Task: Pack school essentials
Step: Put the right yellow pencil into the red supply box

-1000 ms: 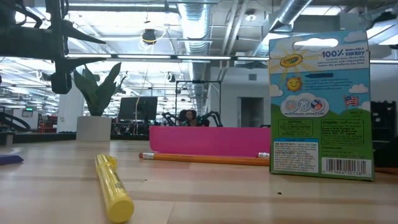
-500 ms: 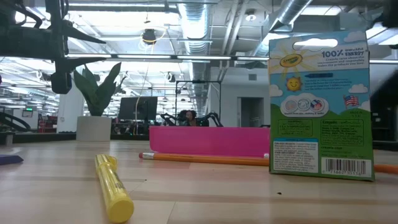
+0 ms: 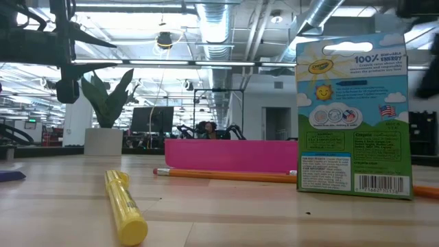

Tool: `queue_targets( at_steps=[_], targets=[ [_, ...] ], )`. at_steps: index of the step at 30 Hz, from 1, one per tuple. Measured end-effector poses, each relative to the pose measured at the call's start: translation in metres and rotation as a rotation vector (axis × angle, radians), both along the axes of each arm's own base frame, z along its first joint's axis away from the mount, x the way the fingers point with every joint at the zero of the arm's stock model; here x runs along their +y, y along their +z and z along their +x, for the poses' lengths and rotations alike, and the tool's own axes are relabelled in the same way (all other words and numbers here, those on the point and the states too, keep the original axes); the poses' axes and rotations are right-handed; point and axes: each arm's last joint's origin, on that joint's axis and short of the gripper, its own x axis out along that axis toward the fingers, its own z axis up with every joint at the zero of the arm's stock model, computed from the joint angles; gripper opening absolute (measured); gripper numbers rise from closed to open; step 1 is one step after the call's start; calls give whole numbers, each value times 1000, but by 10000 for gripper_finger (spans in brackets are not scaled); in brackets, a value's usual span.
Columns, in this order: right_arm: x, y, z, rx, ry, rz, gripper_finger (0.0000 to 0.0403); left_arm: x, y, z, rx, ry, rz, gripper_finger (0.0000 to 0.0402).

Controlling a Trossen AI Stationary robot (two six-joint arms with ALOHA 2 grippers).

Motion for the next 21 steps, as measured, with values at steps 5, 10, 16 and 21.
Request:
queue_targets(
  at_steps=[5, 10, 16, 21],
  targets=[
    [14, 3, -1, 9, 102, 148, 113, 0, 0, 0, 1, 0, 2, 137],
    [6, -6, 4, 62, 140, 12, 151, 0, 0, 0, 1, 1, 3, 137],
    [7, -23, 14, 84, 174, -68, 181, 0, 0, 0, 3, 0, 6, 137],
    [21, -40, 19, 21, 184, -91, 175, 0, 0, 0, 4, -4, 6, 137]
  ],
)
